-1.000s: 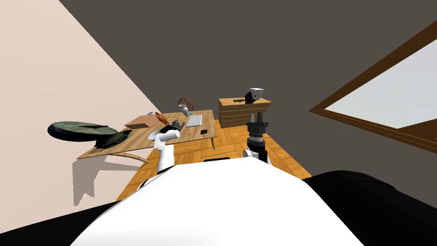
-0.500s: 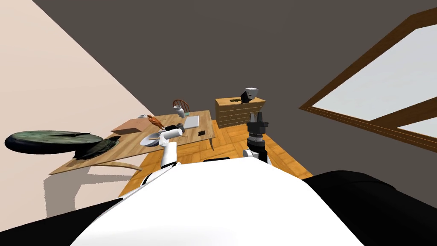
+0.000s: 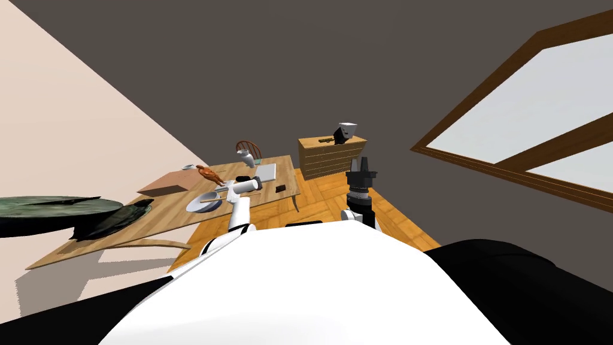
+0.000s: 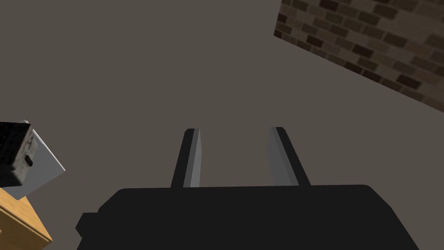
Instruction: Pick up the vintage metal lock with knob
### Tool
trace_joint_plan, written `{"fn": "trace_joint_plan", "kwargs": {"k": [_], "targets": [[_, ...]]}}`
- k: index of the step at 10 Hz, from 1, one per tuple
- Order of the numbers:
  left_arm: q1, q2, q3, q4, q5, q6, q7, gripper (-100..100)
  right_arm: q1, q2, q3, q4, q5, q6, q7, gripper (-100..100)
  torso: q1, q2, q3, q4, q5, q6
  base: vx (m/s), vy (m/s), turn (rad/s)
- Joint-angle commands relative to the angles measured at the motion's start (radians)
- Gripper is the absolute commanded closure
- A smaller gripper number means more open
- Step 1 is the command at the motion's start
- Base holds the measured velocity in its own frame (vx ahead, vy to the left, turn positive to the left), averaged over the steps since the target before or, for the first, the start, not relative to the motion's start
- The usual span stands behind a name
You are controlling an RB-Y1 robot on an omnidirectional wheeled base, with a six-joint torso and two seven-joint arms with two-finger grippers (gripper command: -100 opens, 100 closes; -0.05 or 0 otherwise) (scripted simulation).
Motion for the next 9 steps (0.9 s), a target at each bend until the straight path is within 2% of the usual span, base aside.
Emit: {"fn": "trace_joint_plan", "kwargs": {"k": [1,2,3,4,6,7,8,9], "targets": [[-0.009,-0.004,-0.002,0.02,-0.002,0.033,-0.003,-100,0.0,0.0,0.0,0.0,0.0,0.0,0.0,0,0.0,0.0,0.0,0.0,0.0,0.0,0.028,0.021,-0.116],[-0.031,-0.008,-0.004,0.065,-0.002,0.066,-0.01,-100,0.0,0.0,0.0,0.0,0.0,0.0,0.0,0,0.0,0.0,0.0,0.0,0.0,-0.001,0.041,0.026,-0.143],[-0.031,-0.008,-0.004,0.065,-0.002,0.08,-0.01,-100,0.0,0.0,0.0,0.0,0.0,0.0,0.0,0,0.001,-0.001,-0.001,0.0,0.0,0.0,0.032,0.024,-0.092],[-0.051,-0.011,-0.006,0.11,-0.002,0.117,-0.017,-100,0.0,0.0,0.0,0.0,0.0,0.0,0.0,0,0.001,-0.001,0.0,0.0,0.0,-0.001,0.04,0.026,-0.187],[-0.051,-0.011,-0.006,0.11,-0.002,0.126,-0.017,-100,0.0,0.0,0.0,0.0,0.0,0.0,0.0,0,0.001,0.0,0.0,0.0,0.0,-0.001,0.018,0.018,-0.034],[-0.07,-0.013,-0.009,0.146,-0.003,0.169,-0.024,-100,0.0,0.0,0.0,0.0,0.0,0.0,0.0,0,0.0,0.001,0.0,0.0,0.0,-0.001,0.023,0.009,-0.135],[-0.07,-0.013,-0.009,0.152,-0.003,0.169,-0.024,-100,0.0,0.0,0.0,0.0,0.0,0.0,0.0,0,0.0,0.0,0.0,0.0,0.0,0.0,0.026,0.021,-0.118],[-0.088,-0.014,-0.011,0.186,-0.003,0.21,-0.031,-100,0.0,0.0,0.0,0.0,0.0,0.0,0.0,0,0.0,0.0,0.0,0.0,0.0,-0.001,0.042,0.033,-0.142]]}}
